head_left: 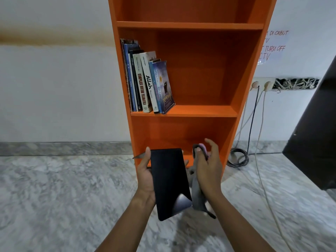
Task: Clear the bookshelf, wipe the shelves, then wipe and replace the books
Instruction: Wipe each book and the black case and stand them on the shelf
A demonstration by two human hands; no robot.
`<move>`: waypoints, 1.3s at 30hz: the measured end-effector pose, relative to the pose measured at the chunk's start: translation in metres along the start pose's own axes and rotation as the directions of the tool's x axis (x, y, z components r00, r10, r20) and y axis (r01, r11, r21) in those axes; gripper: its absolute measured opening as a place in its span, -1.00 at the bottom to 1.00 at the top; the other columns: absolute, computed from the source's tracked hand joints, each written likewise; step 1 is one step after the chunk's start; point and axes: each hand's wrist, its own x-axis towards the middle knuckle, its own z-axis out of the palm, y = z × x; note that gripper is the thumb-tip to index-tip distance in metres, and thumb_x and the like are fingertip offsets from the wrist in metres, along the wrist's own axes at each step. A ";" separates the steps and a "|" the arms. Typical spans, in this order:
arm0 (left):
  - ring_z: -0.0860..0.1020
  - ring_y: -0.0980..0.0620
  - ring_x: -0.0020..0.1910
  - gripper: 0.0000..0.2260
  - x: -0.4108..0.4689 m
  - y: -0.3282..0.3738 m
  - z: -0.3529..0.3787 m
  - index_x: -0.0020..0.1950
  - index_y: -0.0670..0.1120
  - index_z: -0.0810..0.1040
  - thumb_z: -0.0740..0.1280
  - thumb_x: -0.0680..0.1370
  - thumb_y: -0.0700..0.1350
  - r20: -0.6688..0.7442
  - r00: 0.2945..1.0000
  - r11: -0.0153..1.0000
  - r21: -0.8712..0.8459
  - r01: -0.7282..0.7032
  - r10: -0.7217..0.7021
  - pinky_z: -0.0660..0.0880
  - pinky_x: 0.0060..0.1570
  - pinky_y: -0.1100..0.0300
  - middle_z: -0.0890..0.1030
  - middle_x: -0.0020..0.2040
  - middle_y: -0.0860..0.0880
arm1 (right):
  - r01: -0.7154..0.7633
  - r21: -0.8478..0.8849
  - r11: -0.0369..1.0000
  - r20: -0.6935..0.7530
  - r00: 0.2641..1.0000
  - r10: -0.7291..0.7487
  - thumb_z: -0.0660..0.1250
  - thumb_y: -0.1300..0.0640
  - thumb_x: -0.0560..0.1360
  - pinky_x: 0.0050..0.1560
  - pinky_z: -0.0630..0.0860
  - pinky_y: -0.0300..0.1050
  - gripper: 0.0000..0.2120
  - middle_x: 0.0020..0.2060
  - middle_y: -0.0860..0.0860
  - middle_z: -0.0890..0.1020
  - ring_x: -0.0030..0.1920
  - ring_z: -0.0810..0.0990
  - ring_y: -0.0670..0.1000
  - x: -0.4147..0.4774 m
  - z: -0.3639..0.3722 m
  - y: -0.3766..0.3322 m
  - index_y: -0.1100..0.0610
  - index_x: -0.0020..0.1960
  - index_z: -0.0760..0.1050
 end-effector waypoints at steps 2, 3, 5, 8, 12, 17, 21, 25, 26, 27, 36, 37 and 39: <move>0.49 -0.39 0.34 -0.36 0.005 -0.004 -0.008 0.49 -0.17 0.43 0.39 0.54 0.20 -0.014 0.999 0.999 0.017 -0.032 0.032 0.46 0.32 -0.26 0.48 0.40 -0.35 | -0.007 0.114 0.993 0.049 0.999 0.001 0.27 0.09 0.66 -0.18 0.45 -0.53 -0.73 0.14 0.00 0.55 -0.08 0.52 -0.44 -0.005 0.009 -0.015 0.01 0.35 0.50; 0.47 -0.36 0.38 -0.38 0.007 -0.006 -0.011 0.48 -0.17 0.44 0.39 0.56 0.18 -0.051 0.998 0.999 0.028 -0.043 0.044 0.39 0.40 -0.25 0.46 0.42 -0.34 | 0.011 0.143 0.990 0.121 0.992 -0.028 0.27 0.06 0.66 -0.04 0.47 -0.49 -0.72 0.21 -0.03 0.51 0.02 0.51 -0.41 -0.011 0.015 -0.023 -0.02 0.37 0.50; 0.64 -0.13 0.19 -0.61 0.004 -0.011 -0.012 0.32 -0.15 0.59 0.29 0.63 0.09 -0.087 0.996 0.996 0.090 -0.026 0.034 0.51 0.30 -0.04 0.61 0.23 -0.28 | 0.179 0.069 0.981 0.344 0.919 -0.192 0.21 0.00 0.68 0.28 0.39 -0.34 -0.62 0.32 -0.12 0.43 0.27 0.43 -0.32 -0.029 0.028 -0.031 -0.08 0.49 0.40; 0.66 0.25 -0.30 -0.71 -0.007 -0.012 -0.005 -0.02 -0.02 0.59 0.09 0.72 -0.14 0.067 0.997 0.998 0.053 0.031 -0.035 0.58 -0.26 0.37 0.61 -0.09 -0.06 | 0.647 -0.242 0.723 0.516 0.717 -0.469 0.10 0.00 0.64 0.55 0.05 -0.03 -0.51 0.46 -0.13 0.36 0.51 0.25 -0.10 -0.046 0.045 -0.007 -0.11 0.57 0.23; 0.64 -0.13 0.06 -0.56 -0.016 -0.015 0.004 0.10 -0.22 0.71 0.25 0.57 0.11 0.053 0.989 0.990 -0.001 0.139 -0.139 0.51 0.25 0.05 0.65 0.06 -0.23 | 0.510 -0.328 0.795 0.309 0.853 -0.420 0.03 -0.07 0.68 0.34 0.35 0.15 -0.76 0.12 -0.14 0.50 0.21 0.47 -0.02 -0.028 0.036 0.019 -0.12 0.19 0.46; 0.69 -0.14 -0.10 -0.57 -0.026 -0.015 0.014 -0.02 -0.17 0.77 0.25 0.54 0.12 0.085 0.992 0.992 0.087 0.090 -0.098 0.57 0.10 0.02 0.71 -0.01 -0.22 | 0.317 -0.161 0.934 0.117 0.946 -0.301 0.12 0.01 0.70 -0.10 0.35 -0.10 -0.79 -0.17 -0.09 0.43 -0.11 0.44 -0.05 -0.013 0.034 0.039 -0.08 -0.12 0.35; 0.54 -0.31 0.30 -0.46 -0.016 -0.011 0.012 0.39 -0.20 0.55 0.32 0.58 0.16 0.016 1.000 1.000 0.028 0.003 -0.003 0.34 0.44 -0.24 0.54 0.36 -0.31 | -0.088 0.068 0.994 0.071 0.994 0.084 0.14 -0.07 0.71 -0.06 0.48 -0.02 -0.77 -0.13 -0.02 0.59 -0.08 0.57 -0.07 -0.024 0.030 0.041 -0.06 -0.01 0.52; 0.41 -0.35 0.29 -0.28 0.000 0.002 0.011 0.49 -0.20 0.43 0.40 0.51 0.26 0.014 0.999 0.999 -0.035 -0.035 0.035 0.21 0.47 -0.35 0.43 0.38 -0.35 | -0.275 0.048 0.960 0.252 0.934 0.254 0.13 -0.14 0.70 0.08 0.53 -0.10 -0.75 -0.04 -0.15 0.67 0.04 0.62 -0.16 -0.053 0.033 0.051 -0.15 0.11 0.57; 0.43 -0.33 0.24 -0.28 0.004 0.007 0.010 0.47 -0.19 0.45 0.43 0.49 0.27 0.006 0.999 0.999 -0.037 -0.033 0.033 0.26 0.44 -0.31 0.47 0.33 -0.33 | -0.282 0.021 0.959 0.285 0.921 0.265 0.12 -0.14 0.70 0.15 0.53 -0.11 -0.75 0.01 -0.19 0.67 0.09 0.61 -0.17 -0.059 0.034 0.053 -0.18 0.15 0.57; 0.47 -0.31 0.17 -0.30 0.006 0.011 0.009 0.41 -0.20 0.51 0.44 0.47 0.27 -0.015 0.999 0.999 -0.027 -0.038 0.038 0.36 0.37 -0.25 0.51 0.25 -0.30 | -0.272 -0.012 0.962 0.303 0.916 0.263 0.12 -0.14 0.69 0.17 0.52 -0.13 -0.74 0.03 -0.20 0.67 0.13 0.61 -0.14 -0.064 0.033 0.054 -0.17 0.15 0.57; 0.60 -0.14 0.07 -0.54 0.016 0.048 0.009 0.18 -0.11 0.58 0.42 0.51 0.23 -0.375 0.922 0.995 0.000 -0.098 0.091 0.59 0.13 -0.10 0.60 0.14 -0.20 | 0.149 -0.122 0.981 0.727 0.687 -0.014 0.41 0.07 0.50 0.21 0.41 -0.16 -0.28 0.43 -0.28 0.40 0.37 0.42 -0.25 -0.046 0.005 0.049 -0.33 0.52 0.18; 0.61 -0.17 0.12 -0.53 0.015 0.050 0.013 0.22 -0.09 0.58 0.42 0.51 0.24 -0.366 0.928 0.997 -0.002 -0.074 0.068 0.59 0.12 -0.10 0.62 0.17 -0.20 | 0.256 -0.150 0.955 0.764 0.643 -0.053 0.43 0.02 0.48 0.26 0.37 -0.25 -0.19 0.47 -0.37 0.30 0.40 0.32 -0.35 -0.043 0.006 0.048 -0.35 0.57 0.08; 0.60 -0.22 0.17 -0.53 0.017 0.051 0.020 0.23 -0.06 0.59 0.42 0.50 0.26 -0.334 0.942 0.999 0.030 -0.012 0.022 0.55 0.22 -0.17 0.63 0.20 -0.21 | 0.501 -0.208 0.840 0.715 0.664 -0.219 0.41 -0.10 0.50 0.20 0.42 -0.29 -0.27 0.35 -0.34 0.42 0.28 0.39 -0.33 -0.040 0.012 0.041 -0.34 0.56 0.15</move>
